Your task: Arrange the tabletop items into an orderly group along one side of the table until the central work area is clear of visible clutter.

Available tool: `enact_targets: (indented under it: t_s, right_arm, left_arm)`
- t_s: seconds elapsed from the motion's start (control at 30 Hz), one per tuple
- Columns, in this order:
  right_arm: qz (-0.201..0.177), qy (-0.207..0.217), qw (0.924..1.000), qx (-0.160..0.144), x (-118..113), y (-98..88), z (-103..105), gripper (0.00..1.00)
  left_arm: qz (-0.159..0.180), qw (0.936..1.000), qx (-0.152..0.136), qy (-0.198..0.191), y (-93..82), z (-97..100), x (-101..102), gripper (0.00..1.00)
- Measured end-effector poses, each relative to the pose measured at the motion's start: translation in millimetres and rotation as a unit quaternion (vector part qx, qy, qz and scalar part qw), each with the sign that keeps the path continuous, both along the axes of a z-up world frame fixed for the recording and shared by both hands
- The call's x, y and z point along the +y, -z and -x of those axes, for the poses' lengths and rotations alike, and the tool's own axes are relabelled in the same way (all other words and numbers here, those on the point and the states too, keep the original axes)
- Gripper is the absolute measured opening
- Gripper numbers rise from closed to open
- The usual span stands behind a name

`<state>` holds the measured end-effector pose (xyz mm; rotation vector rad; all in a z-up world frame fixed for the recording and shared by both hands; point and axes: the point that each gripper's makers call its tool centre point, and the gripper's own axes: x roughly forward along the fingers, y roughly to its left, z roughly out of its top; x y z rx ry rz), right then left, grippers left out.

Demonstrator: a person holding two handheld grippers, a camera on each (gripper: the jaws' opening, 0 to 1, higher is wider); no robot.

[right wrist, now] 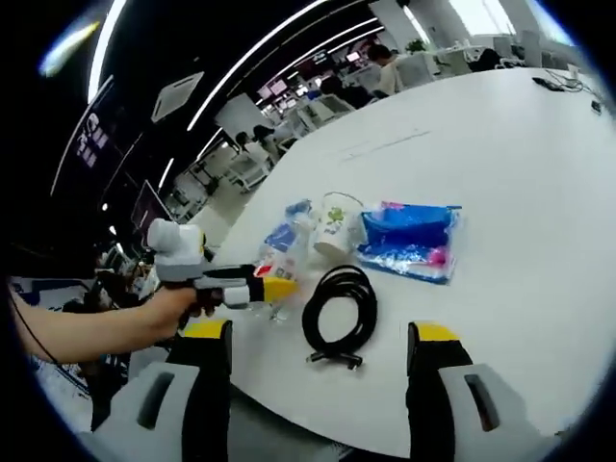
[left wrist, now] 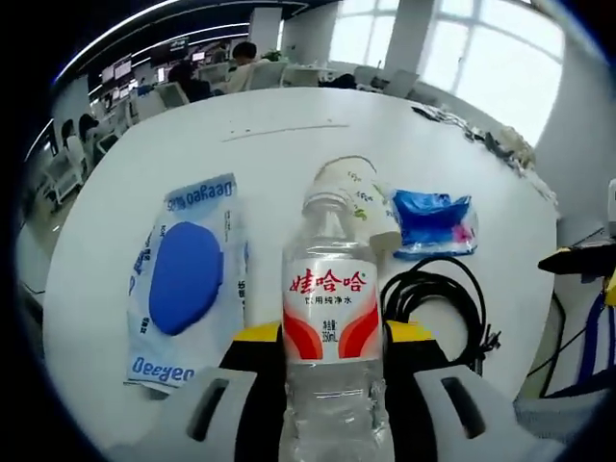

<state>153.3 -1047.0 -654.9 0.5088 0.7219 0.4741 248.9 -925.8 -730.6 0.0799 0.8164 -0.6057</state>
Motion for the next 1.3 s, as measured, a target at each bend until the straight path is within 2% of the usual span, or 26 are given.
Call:
enact_targets:
  t_s: [0.07,0.2,0.4,0.5,0.57,0.6,0.67,0.77,0.93,1.03,1.1,1.2,1.23,1.27,1.3]
  right_arm:
    - [-0.021,-0.012,0.9996,-0.016,15,-11.0,-13,0.72]
    - [-0.059,-0.011,0.9977,-0.033,34,-29.3,-40,0.72]
    - [-0.134,0.025,0.9897,-0.045,49,-55.0,-81,0.72]
    - [-0.157,0.031,0.9859,-0.049,54,-62.5,-95,0.72]
    - [-0.174,0.036,0.9827,-0.051,58,-68.5,-104,0.72]
    - [-0.183,0.040,0.9809,-0.053,59,-71.7,-107,0.72]
    - [-0.197,0.041,0.9776,-0.060,63,-78.5,-113,0.72]
    - [-0.206,0.041,0.9758,-0.061,65,-81.7,-119,0.72]
    - [-0.219,0.037,0.9715,-0.083,67,-96.8,-122,0.71]
    - [-0.216,0.039,0.9718,-0.088,65,-98.1,-123,0.63]
    - [-0.215,0.039,0.9719,-0.087,64,-97.5,-123,0.58]
    - [-0.224,0.022,0.9701,-0.091,70,-102.6,-120,0.53]
    - [-0.220,0.012,0.9706,-0.097,71,-104.8,-118,0.43]
    - [-0.223,-0.004,0.9680,-0.115,75,-113.2,-115,0.33]
    - [-0.223,-0.010,0.9677,-0.117,76,-115.2,-113,0.24]
  left_arm:
    - [0.013,0.9999,-0.003,-0.002,-6.7,1.1,-1,0.34]
    - [0.038,0.9988,-0.031,-0.009,-27.3,1.3,-3,0.35]
    - [0.066,0.9955,-0.068,-0.007,-58.0,3.0,-8,0.35]
    - [0.078,0.9930,-0.089,-0.002,-71.5,4.9,-12,0.35]
    - [0.107,0.9877,-0.113,0.012,-87.3,7.7,-20,0.35]
    - [0.109,0.9878,-0.111,0.011,-90.1,10.3,-20,0.35]
    - [0.131,0.9821,-0.133,0.025,-105.0,13.7,-26,0.35]
    - [0.157,0.9754,-0.147,0.046,-122.1,22.2,-34,0.36]
    - [0.165,0.9719,-0.156,0.064,-129.0,28.5,-36,0.36]
    - [0.172,0.9702,-0.157,0.066,-132.5,30.9,-38,0.36]
    - [0.184,0.9665,-0.160,0.081,-136.2,35.3,-42,0.36]
    - [0.186,0.9641,-0.164,0.096,-140.2,41.0,-45,0.36]
    - [0.185,0.9640,-0.165,0.096,-140.6,41.4,-45,0.36]
    - [0.184,0.9652,-0.160,0.094,-139.1,41.5,-45,0.36]
    - [0.181,0.9657,-0.160,0.096,-137.9,41.9,-44,0.36]
